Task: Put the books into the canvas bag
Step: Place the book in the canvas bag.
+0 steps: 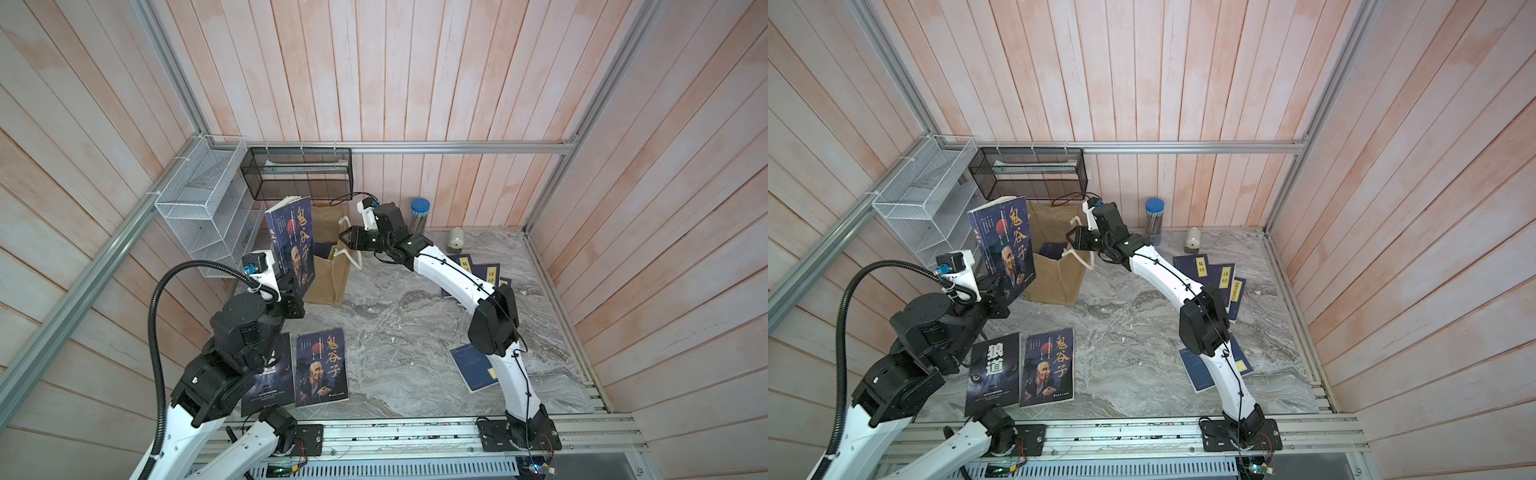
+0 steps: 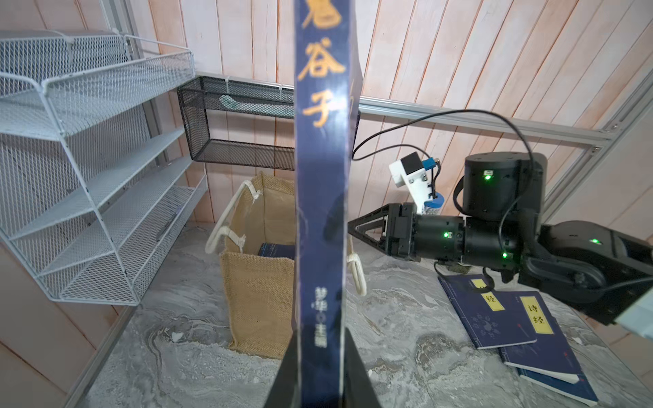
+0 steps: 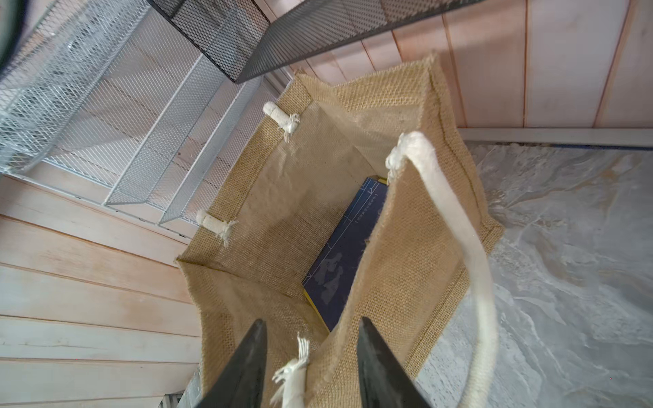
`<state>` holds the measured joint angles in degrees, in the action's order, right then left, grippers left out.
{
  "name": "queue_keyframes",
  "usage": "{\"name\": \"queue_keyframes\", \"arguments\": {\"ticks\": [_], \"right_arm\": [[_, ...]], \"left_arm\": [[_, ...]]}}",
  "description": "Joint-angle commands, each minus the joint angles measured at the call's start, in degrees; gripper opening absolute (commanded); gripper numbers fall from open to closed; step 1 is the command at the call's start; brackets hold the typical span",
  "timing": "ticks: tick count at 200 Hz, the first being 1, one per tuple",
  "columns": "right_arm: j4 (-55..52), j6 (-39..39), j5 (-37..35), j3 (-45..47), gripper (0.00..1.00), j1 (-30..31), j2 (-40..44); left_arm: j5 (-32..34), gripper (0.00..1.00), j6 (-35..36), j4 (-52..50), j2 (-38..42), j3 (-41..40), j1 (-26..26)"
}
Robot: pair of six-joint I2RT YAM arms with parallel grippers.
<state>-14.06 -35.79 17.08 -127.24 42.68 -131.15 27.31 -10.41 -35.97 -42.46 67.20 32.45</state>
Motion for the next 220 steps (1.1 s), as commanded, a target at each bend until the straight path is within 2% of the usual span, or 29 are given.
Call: {"name": "queue_keyframes", "arguments": {"ticks": [1, 25, 79, 112, 166, 200, 220], "right_arm": [[-2.6, -0.9, 1.2, -2.5, 0.42, 0.1, -1.7], [-2.1, -1.0, 1.0, -1.8, 0.39, 0.0, -1.7], [-1.4, -2.0, 3.0, -1.3, 0.38, -0.5, -2.9], [-0.7, -2.8, 4.0, -1.3, 0.32, -0.6, -3.8], [1.6, -3.9, 5.2, -2.0, 0.13, -1.3, -5.3], [2.2, -3.3, 4.7, -2.0, 0.00, -1.6, -4.4], [2.6, -2.6, 4.4, -1.2, 0.00, -1.8, -3.1]], "left_arm": [[1.4, 0.00, 4.8, 3.1, -3.6, 5.0, -0.7], [-4.0, 0.00, 5.8, 3.8, -9.0, 9.6, -5.0], [-33.2, 0.00, 1.7, 3.7, -23.2, 18.1, -26.6], [-43.1, 0.00, 0.7, 4.7, -30.9, 20.6, -32.5], [-48.7, 0.00, 3.5, 3.5, -38.7, 24.1, -33.5], [-45.5, 0.00, 7.5, -1.4, -42.0, 26.1, -33.5], [-43.3, 0.00, 9.2, -4.7, -43.8, 27.3, -33.5]]}}
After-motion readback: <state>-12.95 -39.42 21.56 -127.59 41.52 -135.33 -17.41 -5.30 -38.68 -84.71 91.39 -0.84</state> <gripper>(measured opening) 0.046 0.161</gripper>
